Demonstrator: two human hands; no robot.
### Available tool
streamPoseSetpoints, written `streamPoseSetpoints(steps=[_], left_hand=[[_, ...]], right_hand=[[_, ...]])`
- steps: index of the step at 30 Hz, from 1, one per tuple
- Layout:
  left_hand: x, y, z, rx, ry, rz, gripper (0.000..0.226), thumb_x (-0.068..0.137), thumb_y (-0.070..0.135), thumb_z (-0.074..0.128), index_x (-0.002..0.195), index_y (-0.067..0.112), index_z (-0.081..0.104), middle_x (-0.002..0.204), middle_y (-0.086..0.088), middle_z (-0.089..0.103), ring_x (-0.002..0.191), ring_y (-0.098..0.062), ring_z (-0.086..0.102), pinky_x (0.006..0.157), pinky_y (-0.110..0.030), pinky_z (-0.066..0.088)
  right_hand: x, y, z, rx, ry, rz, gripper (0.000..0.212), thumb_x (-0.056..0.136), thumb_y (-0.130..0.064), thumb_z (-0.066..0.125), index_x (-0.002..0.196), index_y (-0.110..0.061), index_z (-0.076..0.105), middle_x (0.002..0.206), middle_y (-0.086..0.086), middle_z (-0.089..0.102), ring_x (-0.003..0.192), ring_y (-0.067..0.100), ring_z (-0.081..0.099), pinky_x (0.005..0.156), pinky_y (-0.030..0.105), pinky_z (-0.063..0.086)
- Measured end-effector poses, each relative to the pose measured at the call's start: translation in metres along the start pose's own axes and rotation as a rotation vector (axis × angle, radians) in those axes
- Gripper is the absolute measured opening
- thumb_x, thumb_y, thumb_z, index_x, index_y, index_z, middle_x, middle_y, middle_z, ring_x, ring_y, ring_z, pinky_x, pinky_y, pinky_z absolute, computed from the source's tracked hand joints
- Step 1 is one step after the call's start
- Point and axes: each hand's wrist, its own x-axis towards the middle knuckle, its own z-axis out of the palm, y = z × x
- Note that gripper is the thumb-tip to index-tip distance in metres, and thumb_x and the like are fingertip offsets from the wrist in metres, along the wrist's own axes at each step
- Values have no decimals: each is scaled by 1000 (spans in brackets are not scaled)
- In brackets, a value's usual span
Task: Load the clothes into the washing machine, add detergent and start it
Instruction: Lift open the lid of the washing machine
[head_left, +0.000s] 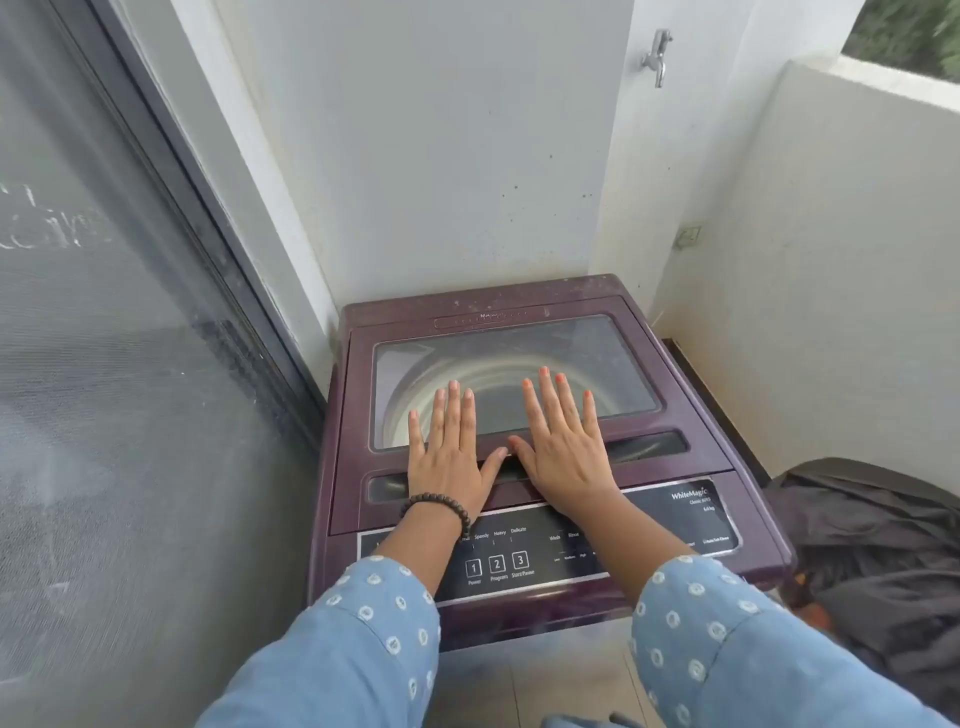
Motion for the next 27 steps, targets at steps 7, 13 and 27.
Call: streamPoseSetpoints(steps=[7, 13, 27], left_hand=[[-32, 24, -9, -17, -94, -45, 80, 95, 64, -4, 154, 10, 10, 160, -11, 18, 148, -26, 23, 118, -50, 8], [-69, 58, -21, 21, -305, -74, 72, 99, 59, 6, 154, 16, -13, 162, -3, -19, 150, -18, -16, 121, -47, -8], [-54, 82, -52, 11, -351, -175, 44, 103, 42, 30, 134, 16, 46, 136, -4, 50, 131, -22, 44, 119, -50, 16]], right_hand=[[-33, 5, 1, -14, -15, -5, 67, 96, -49, 23, 148, -10, 36, 153, 15, 37, 143, 34, 32, 112, 55, 30], [-71, 17, -3, -15, -44, -64, 56, 92, -44, 32, 121, -10, 66, 116, 10, 68, 112, 31, 64, 92, 49, 52], [-66, 30, -26, 42, -115, -176, 39, 98, -39, 33, 103, -14, 62, 101, 6, 64, 96, 29, 61, 90, 44, 46]])
